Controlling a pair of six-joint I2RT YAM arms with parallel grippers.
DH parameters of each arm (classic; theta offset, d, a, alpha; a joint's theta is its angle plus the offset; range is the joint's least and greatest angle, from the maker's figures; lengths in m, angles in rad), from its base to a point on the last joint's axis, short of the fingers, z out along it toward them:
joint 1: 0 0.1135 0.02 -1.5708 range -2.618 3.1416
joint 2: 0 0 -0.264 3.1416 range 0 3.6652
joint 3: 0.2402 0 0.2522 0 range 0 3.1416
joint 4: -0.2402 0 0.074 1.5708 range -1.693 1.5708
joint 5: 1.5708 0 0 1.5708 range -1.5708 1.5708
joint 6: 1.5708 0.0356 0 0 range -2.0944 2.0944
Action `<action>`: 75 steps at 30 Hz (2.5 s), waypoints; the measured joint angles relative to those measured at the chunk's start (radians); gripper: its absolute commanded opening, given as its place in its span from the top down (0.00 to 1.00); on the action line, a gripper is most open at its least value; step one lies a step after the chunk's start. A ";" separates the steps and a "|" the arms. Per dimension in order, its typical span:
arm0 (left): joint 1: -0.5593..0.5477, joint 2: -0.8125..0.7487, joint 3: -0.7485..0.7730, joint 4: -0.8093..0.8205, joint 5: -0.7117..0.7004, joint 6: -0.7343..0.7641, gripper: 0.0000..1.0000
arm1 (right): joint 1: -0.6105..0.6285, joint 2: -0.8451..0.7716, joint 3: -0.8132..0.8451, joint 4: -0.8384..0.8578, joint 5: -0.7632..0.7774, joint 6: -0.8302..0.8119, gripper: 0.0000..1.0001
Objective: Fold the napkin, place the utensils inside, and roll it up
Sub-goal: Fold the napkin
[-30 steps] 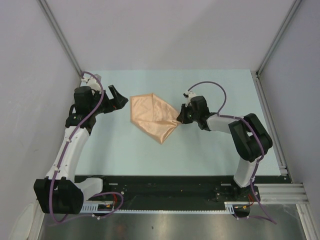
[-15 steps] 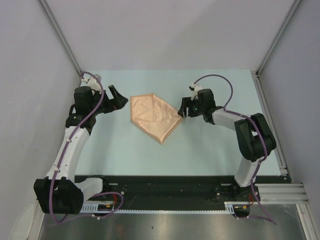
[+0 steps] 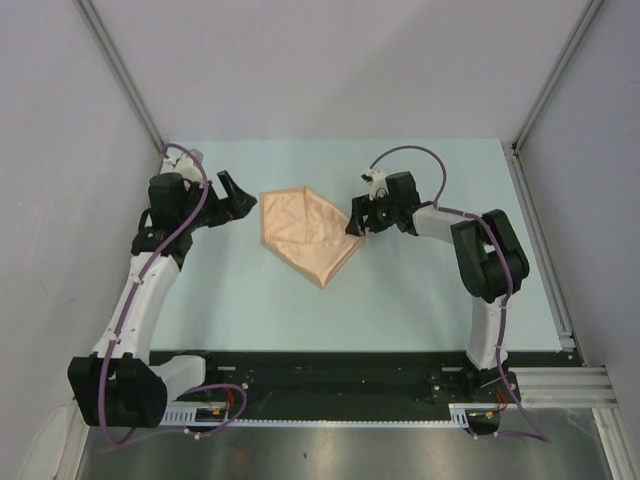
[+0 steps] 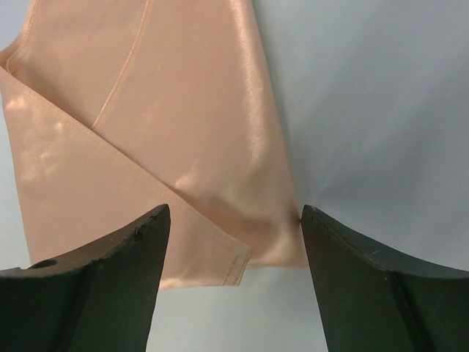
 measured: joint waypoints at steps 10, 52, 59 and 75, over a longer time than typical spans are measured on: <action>0.000 0.006 -0.001 0.000 0.005 -0.002 0.00 | -0.053 0.094 0.084 -0.010 -0.101 -0.007 0.33; -0.199 -0.167 -0.366 0.203 -0.032 -0.203 0.01 | 0.117 -0.464 -0.646 0.090 0.199 0.537 0.91; -0.323 -0.189 -0.630 0.289 -0.089 -0.309 0.03 | 0.188 -0.632 -0.714 0.004 0.331 0.621 0.26; -0.333 -0.105 -0.738 0.453 -0.120 -0.342 0.11 | 0.283 -0.773 -0.724 -0.060 0.302 0.703 0.37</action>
